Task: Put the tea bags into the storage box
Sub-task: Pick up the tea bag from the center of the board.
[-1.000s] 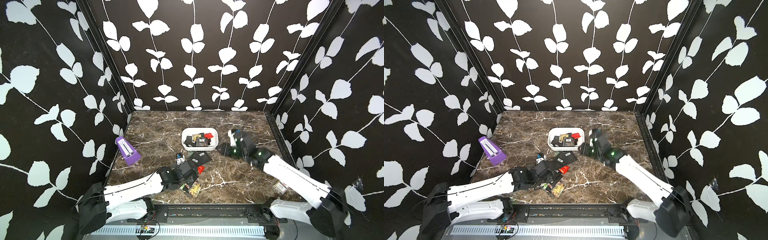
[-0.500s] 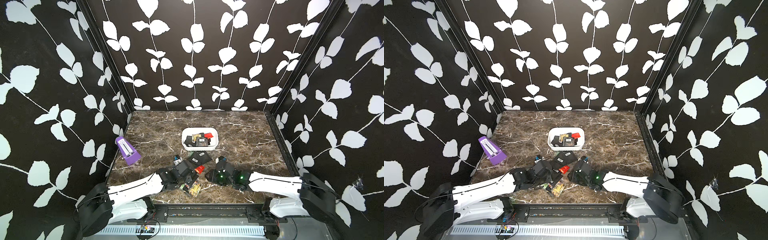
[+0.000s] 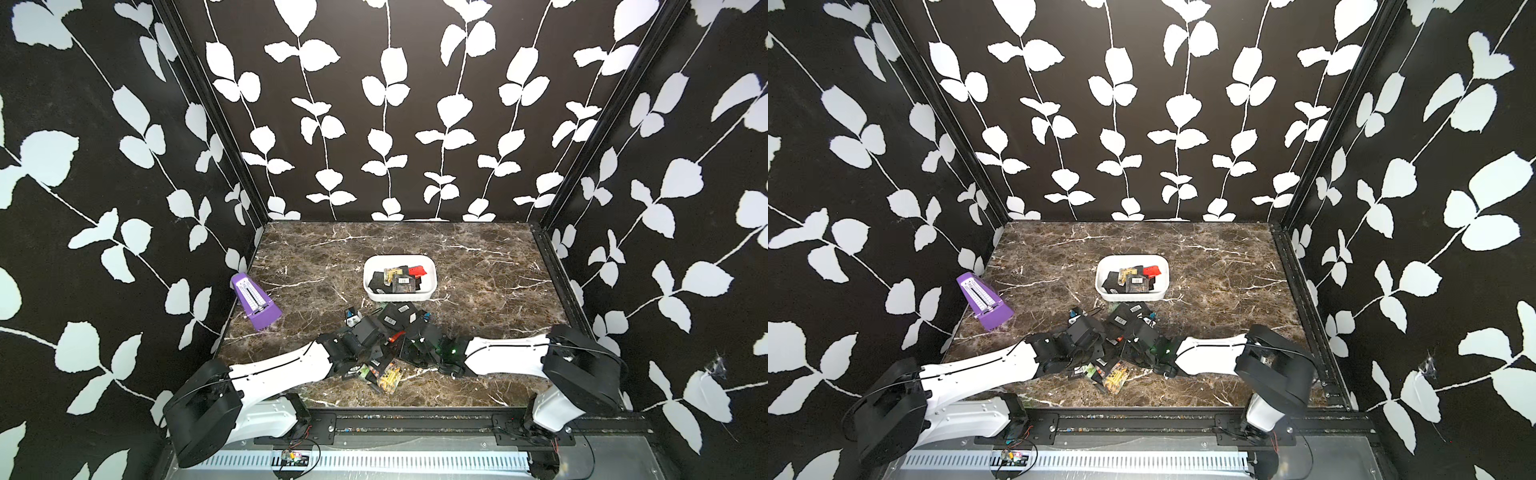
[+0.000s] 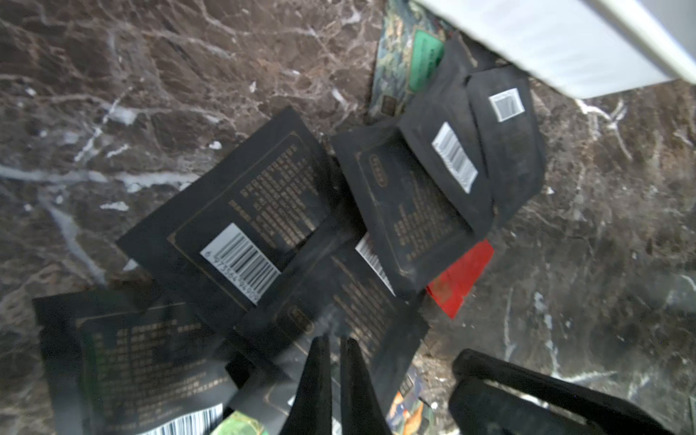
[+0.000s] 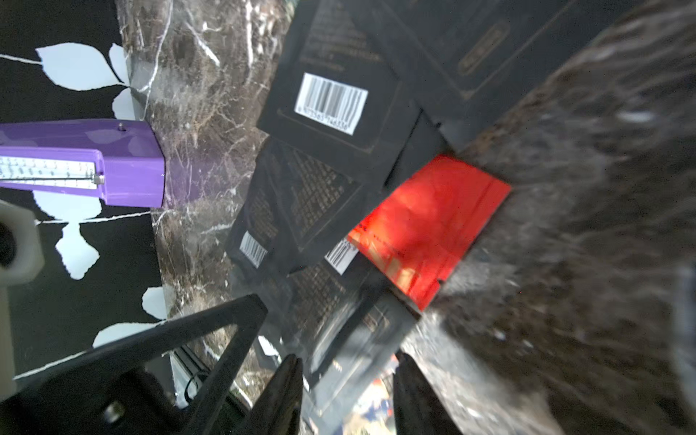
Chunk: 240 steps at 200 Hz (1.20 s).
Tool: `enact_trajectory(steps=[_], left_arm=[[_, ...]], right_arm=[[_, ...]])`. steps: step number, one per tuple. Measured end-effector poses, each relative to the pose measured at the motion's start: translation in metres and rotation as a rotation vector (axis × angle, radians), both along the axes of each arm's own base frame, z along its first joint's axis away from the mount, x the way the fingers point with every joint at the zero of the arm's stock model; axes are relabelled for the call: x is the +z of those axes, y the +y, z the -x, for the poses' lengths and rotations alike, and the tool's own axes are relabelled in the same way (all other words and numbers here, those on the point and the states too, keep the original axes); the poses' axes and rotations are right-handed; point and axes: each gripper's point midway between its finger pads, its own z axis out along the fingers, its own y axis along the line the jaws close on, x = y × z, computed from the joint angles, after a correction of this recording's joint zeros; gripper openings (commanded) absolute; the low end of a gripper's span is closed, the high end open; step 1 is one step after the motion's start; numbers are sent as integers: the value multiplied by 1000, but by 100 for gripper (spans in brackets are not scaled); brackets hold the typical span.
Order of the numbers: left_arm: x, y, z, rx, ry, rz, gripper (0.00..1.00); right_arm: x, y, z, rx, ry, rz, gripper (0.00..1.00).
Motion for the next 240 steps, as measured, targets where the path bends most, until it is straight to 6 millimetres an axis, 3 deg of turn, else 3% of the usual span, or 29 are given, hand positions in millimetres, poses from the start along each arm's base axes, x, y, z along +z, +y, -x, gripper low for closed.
enact_trajectory(steps=[39, 152, 206, 240], left_arm=[[-17, 5, 3, 9, 28, -22, 2], [-28, 4, 7, 21, 59, -4, 0], [-29, 4, 9, 16, 65, 2, 0], [-29, 4, 10, 14, 69, 4, 0]], right_arm=[[-16, 4, 2, -25, 35, 5, 39], [-9, 5, -11, -104, 1, -27, 39], [-9, 3, -14, -111, -20, -11, 25], [-10, 2, -15, -107, -26, -2, 24]])
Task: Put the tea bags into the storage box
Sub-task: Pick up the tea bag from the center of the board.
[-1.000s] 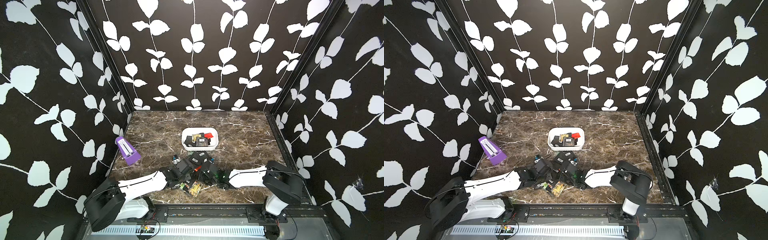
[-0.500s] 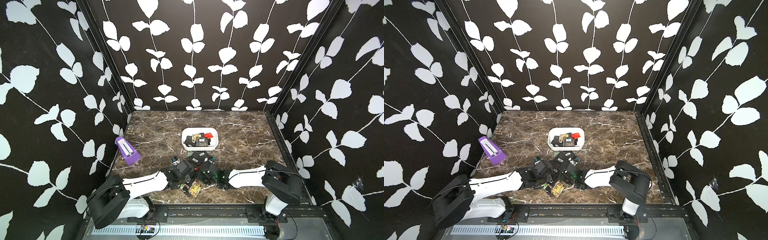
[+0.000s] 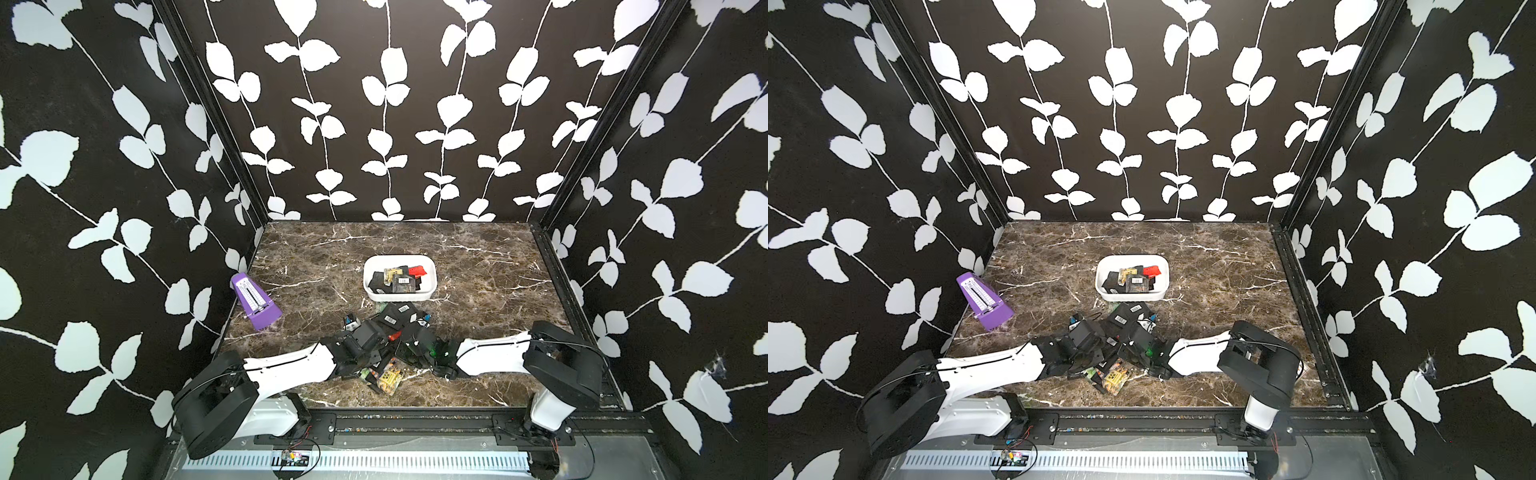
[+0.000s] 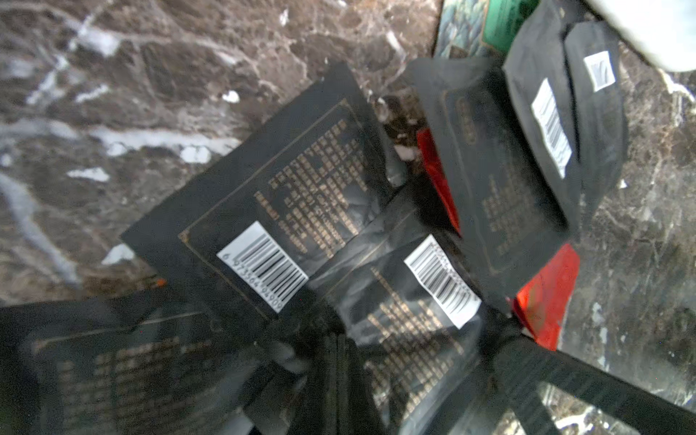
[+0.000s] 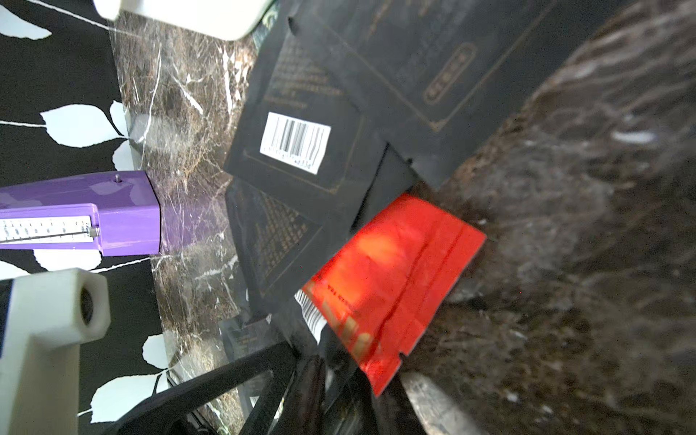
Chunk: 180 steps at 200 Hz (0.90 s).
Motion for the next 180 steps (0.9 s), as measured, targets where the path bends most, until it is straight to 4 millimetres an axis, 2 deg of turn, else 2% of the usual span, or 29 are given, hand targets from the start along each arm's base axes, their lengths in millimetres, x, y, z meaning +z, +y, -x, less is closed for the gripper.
enact_trajectory(steps=[22, 97, 149, 180], left_arm=[[0, 0, 0, 0, 1, 1, 0], [0, 0, 1, -2, 5, 3, 0], [0, 0, 1, -2, 5, 3, 0], [-1, 0, 1, -3, 7, 4, 0]], right_arm=[[-1, 0, 1, 9, 3, 6, 23], [4, 0, 9, 31, 3, -7, 5], [3, -1, 10, 34, 5, -1, 0], [9, -2, 14, 41, 0, -11, 0]])
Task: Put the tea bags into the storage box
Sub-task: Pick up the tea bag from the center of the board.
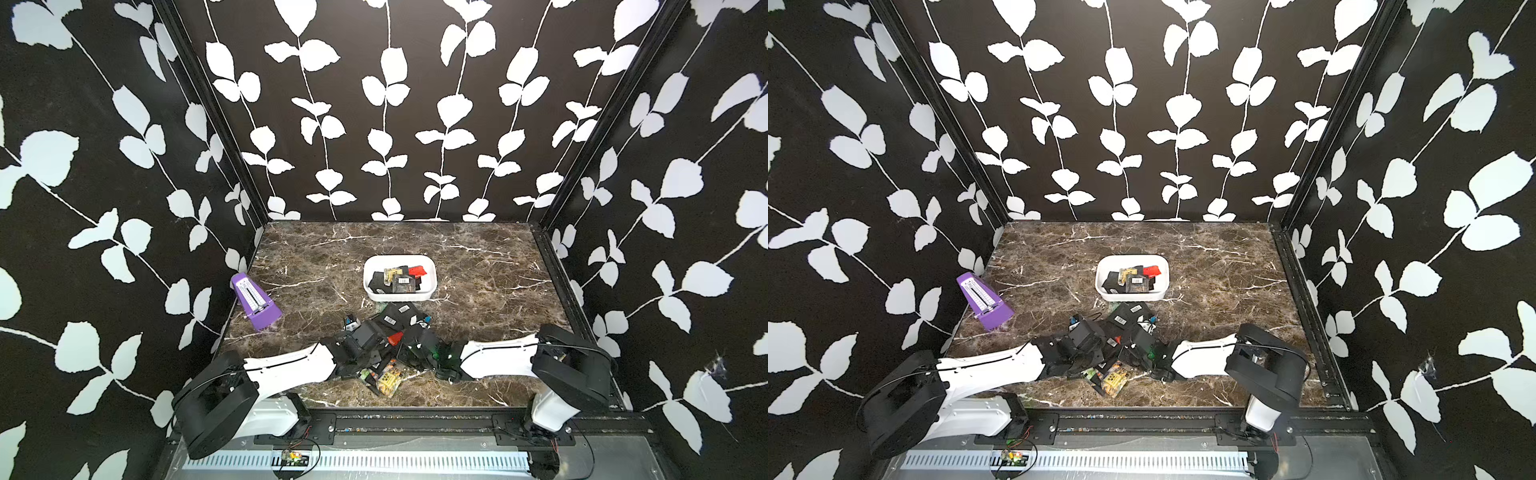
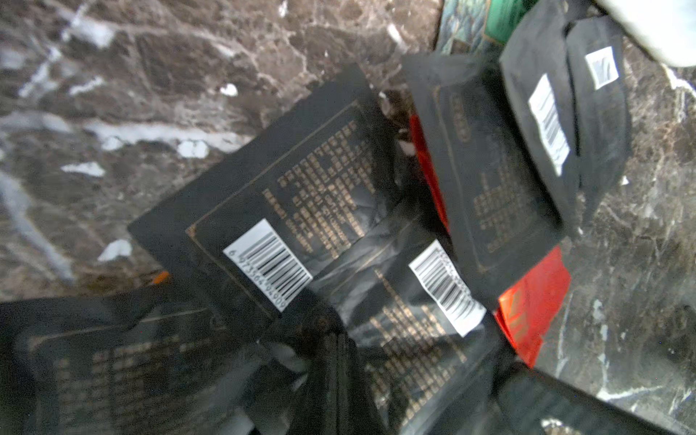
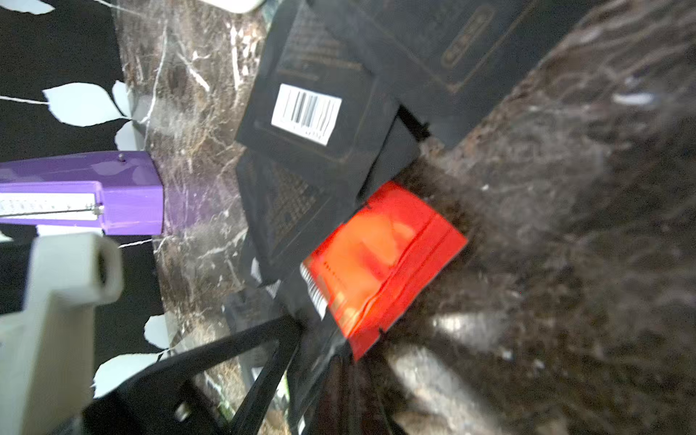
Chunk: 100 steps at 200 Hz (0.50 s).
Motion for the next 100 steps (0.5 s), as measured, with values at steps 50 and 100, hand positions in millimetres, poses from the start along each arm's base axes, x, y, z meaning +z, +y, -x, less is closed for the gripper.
enact_trajectory(steps=[50, 100], left_arm=[[12, -5, 0, -9, -18, 47, 8], [30, -11, -1, -22, -53, 112, 10]], right_arm=[[27, -8, 4, 12, -30, -21, 0], [27, -22, 6, 2, -32, 38, 0]])
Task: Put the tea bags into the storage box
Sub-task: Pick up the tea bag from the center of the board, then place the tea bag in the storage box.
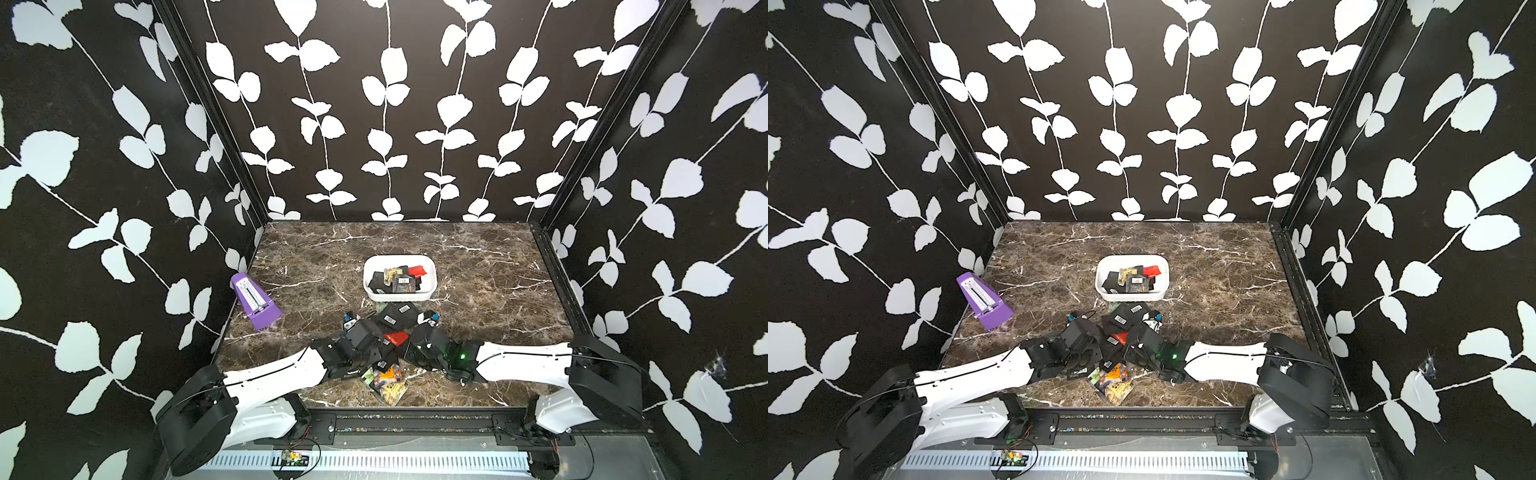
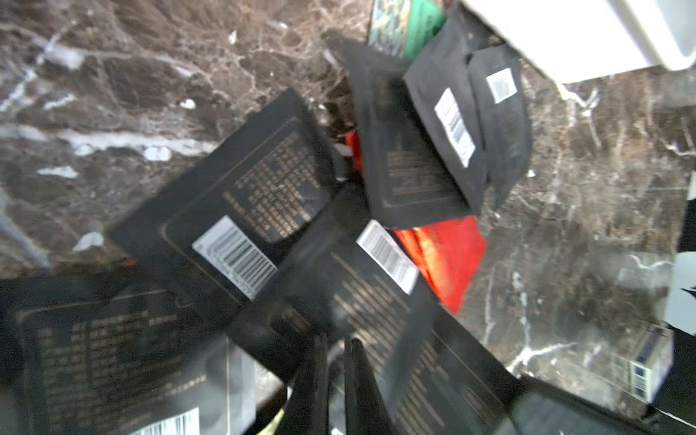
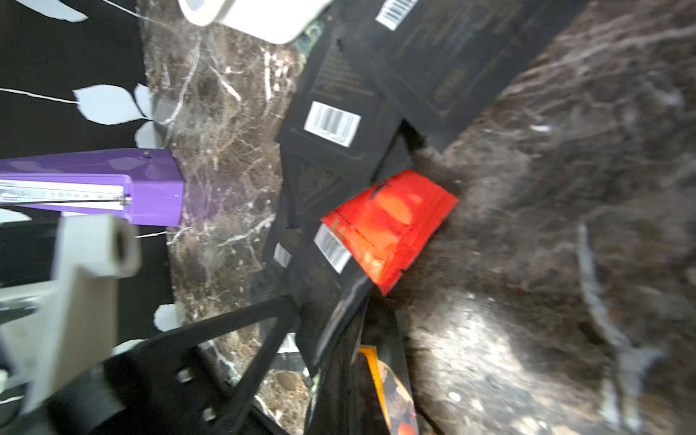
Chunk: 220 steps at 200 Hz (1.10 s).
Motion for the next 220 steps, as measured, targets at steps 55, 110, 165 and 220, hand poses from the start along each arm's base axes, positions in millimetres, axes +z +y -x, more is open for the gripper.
enact_trajectory(steps=[55, 110, 165, 220], left_arm=[[11, -1, 0, -3, -22, 29, 17], [18, 2, 1, -24, -35, 14, 24], [23, -4, 7, -81, -30, 42, 27], [21, -5, 19, -125, -9, 80, 23]], right_arm=[[20, -20, 5, 27, -38, 50, 0], [59, -49, -1, 24, -99, 61, 0], [115, -70, -65, -39, -179, 67, 0], [145, -29, -148, 8, -233, 48, 0]])
